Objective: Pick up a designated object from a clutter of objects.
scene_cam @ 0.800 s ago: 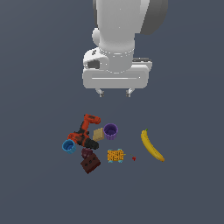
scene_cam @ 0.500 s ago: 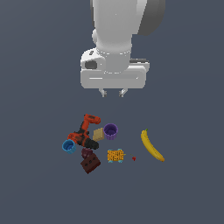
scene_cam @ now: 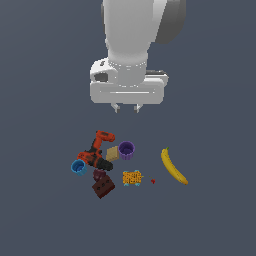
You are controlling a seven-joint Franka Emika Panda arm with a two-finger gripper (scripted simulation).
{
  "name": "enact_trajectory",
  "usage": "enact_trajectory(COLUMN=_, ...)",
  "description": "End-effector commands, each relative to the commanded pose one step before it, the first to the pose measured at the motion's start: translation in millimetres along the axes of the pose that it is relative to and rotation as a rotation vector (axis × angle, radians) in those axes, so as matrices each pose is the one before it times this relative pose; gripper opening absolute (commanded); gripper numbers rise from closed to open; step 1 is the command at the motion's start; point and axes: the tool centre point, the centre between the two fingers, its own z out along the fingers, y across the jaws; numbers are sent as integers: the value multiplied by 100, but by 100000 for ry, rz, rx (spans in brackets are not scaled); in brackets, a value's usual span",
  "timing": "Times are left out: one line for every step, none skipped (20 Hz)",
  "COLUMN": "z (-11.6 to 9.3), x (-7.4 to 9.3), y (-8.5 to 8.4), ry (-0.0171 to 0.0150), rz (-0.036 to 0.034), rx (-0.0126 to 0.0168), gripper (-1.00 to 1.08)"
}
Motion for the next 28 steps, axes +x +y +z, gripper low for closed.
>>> enact_trajectory(z=662, x=133, y=-136, ry=-1180, rz=98, rx=-417, gripper=28)
enact_trajectory(z=359, x=83, y=-71, ry=-633, rz=73, rx=-243, gripper=28)
enact_trajectory(z=405, x=93, y=-81, ry=-709, rz=81, rx=-277, gripper=28)
enact_trajectory(z=454, x=104, y=-94, ry=-793, rz=86, rx=-314, gripper=28)
enact_trajectory(z=505, x=115, y=-106, ry=-876, rz=93, rx=-353, gripper=28)
enact_trajectory(z=556, x=125, y=-119, ry=-959, rz=100, rx=-394, gripper=28)
enact_trajectory(z=609, x=135, y=-133, ry=-1043, rz=105, rx=-438, gripper=28)
enact_trajectory(z=663, x=146, y=-149, ry=-1128, rz=110, rx=-484, gripper=28)
enact_trajectory(z=717, x=155, y=-164, ry=-1210, rz=114, rx=-532, gripper=28)
enact_trajectory(z=772, x=165, y=-181, ry=-1291, rz=117, rx=-582, gripper=28)
enact_trajectory(z=828, x=174, y=-200, ry=-1371, rz=119, rx=-635, gripper=28)
enact_trajectory(z=885, x=183, y=-219, ry=-1450, rz=120, rx=-690, gripper=28)
enact_trajectory(z=941, x=191, y=-239, ry=-1526, rz=120, rx=-748, gripper=28)
enact_trajectory(z=998, x=198, y=-260, ry=-1600, rz=119, rx=-808, gripper=28)
enact_trajectory(z=1038, x=202, y=-278, ry=-1644, rz=114, rx=-857, gripper=28)
enact_trajectory(z=1040, x=198, y=-287, ry=-1626, rz=105, rx=-875, gripper=28)
enact_trajectory(z=1001, x=187, y=-283, ry=-1546, rz=93, rx=-857, gripper=28)
enact_trajectory(z=950, x=174, y=-275, ry=-1451, rz=81, rx=-827, gripper=28)
enact_trajectory(z=899, x=161, y=-267, ry=-1358, rz=70, rx=-795, gripper=28)
enact_trajectory(z=846, x=148, y=-256, ry=-1264, rz=61, rx=-758, gripper=28)
enact_trajectory(z=794, x=137, y=-245, ry=-1174, rz=52, rx=-720, gripper=28)
enact_trajectory(z=741, x=125, y=-232, ry=-1086, rz=45, rx=-680, gripper=28)
enact_trajectory(z=688, x=114, y=-219, ry=-999, rz=38, rx=-638, gripper=28)
enact_trajectory(z=634, x=103, y=-205, ry=-912, rz=32, rx=-593, gripper=28)
enact_trajectory(z=580, x=93, y=-190, ry=-829, rz=27, rx=-547, gripper=28)
enact_trajectory(z=525, x=83, y=-174, ry=-746, rz=23, rx=-500, gripper=28)
enact_trajectory(z=471, x=74, y=-157, ry=-665, rz=19, rx=-451, gripper=28)
enact_trajectory(z=416, x=64, y=-140, ry=-583, rz=16, rx=-400, gripper=28)
